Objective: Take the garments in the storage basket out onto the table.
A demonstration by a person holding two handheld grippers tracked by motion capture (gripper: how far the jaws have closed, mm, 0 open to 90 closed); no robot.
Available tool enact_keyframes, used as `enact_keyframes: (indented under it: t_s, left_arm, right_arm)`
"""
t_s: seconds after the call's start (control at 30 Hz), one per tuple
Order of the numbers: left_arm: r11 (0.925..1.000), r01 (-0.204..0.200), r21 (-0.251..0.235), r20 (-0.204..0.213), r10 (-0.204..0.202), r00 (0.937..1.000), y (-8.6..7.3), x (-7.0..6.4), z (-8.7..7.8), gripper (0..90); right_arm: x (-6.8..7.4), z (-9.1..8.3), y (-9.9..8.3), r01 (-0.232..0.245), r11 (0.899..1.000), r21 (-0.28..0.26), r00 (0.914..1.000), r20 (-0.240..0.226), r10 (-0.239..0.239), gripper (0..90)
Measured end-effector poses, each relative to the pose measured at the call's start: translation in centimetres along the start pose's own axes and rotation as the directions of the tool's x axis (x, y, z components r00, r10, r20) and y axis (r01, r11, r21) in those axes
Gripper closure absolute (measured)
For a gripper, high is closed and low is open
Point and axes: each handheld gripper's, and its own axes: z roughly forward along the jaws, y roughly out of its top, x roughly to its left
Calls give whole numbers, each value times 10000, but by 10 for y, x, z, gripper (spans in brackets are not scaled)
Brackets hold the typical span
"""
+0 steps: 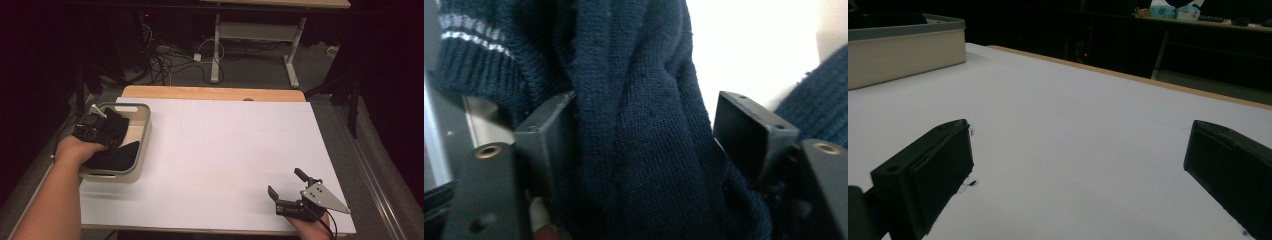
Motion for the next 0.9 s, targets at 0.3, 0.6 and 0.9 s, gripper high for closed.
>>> enact_keyframes:
  t_s: [0.3,0.6,0.9]
  left_arm:
    - [9972,-282,697,-958,349,9948,8,-11,14,399]
    - [9946,-876,554,-1196,937,9884,8,-15,14,587]
    - [9960,-767,-459,-412,748,9963,10,-6,-3,644]
  right_arm:
    - [2,0,0,15,10000,11,10000,-78,-15,2]
    - [4,0,0,75,10000,-1,9999,-96,-75,2]
    - [3,0,1,107,9999,-33,9999,-35,-107,2]
